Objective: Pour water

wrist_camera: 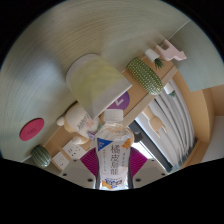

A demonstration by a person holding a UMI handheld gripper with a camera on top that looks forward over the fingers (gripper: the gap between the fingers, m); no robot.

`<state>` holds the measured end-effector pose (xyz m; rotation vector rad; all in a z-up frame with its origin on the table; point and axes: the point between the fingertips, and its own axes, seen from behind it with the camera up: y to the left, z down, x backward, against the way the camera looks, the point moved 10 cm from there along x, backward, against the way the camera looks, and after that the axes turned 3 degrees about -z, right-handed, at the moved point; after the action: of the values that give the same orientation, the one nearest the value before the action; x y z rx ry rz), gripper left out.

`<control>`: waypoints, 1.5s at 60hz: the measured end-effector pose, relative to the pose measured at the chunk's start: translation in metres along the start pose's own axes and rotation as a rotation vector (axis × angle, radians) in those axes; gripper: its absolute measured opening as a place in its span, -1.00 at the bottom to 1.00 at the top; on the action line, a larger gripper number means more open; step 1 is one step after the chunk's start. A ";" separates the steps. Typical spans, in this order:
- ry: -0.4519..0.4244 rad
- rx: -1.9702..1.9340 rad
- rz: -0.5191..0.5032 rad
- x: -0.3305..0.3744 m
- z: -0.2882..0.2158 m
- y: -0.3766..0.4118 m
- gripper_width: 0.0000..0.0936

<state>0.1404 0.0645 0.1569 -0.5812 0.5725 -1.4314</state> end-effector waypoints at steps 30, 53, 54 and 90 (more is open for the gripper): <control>0.064 -0.977 0.063 0.024 0.052 -0.049 -0.21; 0.069 -2.163 -0.072 0.027 0.091 -0.002 -0.21; 0.070 -2.182 -0.075 0.025 0.091 0.004 -0.21; 0.093 -2.405 -0.135 0.012 0.051 0.100 -0.03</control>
<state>0.2488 0.0597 0.1263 -2.3090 2.2457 -0.1134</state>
